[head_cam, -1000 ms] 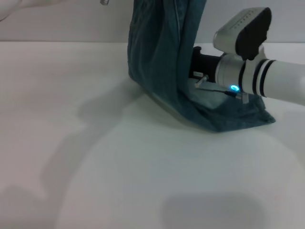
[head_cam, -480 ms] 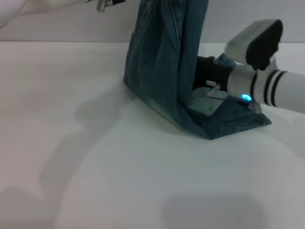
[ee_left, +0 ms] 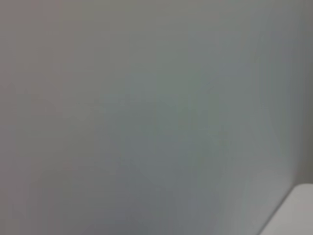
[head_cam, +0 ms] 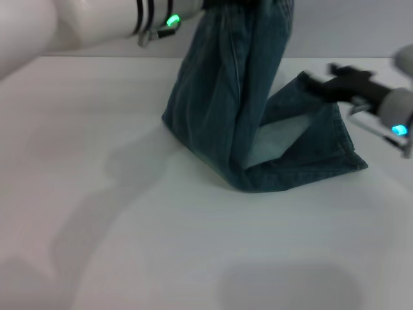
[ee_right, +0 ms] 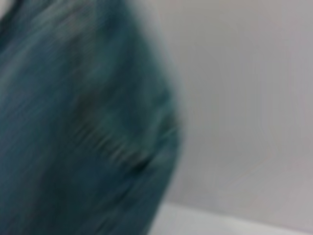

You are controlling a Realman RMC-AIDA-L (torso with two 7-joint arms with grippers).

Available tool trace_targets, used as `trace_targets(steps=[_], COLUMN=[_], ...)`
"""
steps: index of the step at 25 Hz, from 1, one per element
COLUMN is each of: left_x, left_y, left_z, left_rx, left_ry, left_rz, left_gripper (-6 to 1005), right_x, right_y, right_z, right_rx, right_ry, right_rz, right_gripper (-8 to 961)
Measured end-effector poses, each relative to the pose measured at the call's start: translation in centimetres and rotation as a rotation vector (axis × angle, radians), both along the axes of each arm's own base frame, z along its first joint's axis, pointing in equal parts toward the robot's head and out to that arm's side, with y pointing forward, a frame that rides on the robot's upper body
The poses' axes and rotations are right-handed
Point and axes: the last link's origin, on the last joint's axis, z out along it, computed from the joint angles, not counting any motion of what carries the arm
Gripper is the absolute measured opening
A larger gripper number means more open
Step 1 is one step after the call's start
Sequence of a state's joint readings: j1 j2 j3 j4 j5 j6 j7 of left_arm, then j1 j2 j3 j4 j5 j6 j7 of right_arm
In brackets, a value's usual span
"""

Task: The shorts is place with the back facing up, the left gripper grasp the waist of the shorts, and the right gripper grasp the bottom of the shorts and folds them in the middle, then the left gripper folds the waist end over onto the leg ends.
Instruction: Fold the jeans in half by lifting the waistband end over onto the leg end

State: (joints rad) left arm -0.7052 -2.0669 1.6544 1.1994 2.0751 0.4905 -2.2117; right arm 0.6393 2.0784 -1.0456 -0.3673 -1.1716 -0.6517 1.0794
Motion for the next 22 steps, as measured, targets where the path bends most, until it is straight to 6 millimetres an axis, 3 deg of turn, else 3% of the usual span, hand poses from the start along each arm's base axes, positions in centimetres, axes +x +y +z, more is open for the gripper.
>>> trace_targets(steps=[3,5,9,11,22], left_x=[-0.1,0.3,0.6,0.7,0.4], left_y=[-0.3,-1.5,-2.1,-3.2,-6.1], left_z=[-0.5,-2.5,-3.3,-4.8,-8.6], left_rx=[-0.007,-0.035,-0.049,-0.07,-0.104], left_ry=[0.005,0.032,0.037,0.039,0.07], left_rz=[-0.004,-0.039,-0.053,-0.067,-0.123], left_gripper=[69,72,79,83,102], right_x=[1.3,2.9,4.2,4.7,4.6], right_y=[0.1,0.1,0.0,-0.2,-0.5], right_z=[1.9,4.3,6.2,6.9,6.8], right_rx=[0.082,0.184,0.274,0.307,0.304], right_ry=[0.039,0.088,0.126,0.147,0.173], right_rz=[-0.054,-0.112,-0.16,-0.179,-0.16], right_gripper=[652,652,651,651,652])
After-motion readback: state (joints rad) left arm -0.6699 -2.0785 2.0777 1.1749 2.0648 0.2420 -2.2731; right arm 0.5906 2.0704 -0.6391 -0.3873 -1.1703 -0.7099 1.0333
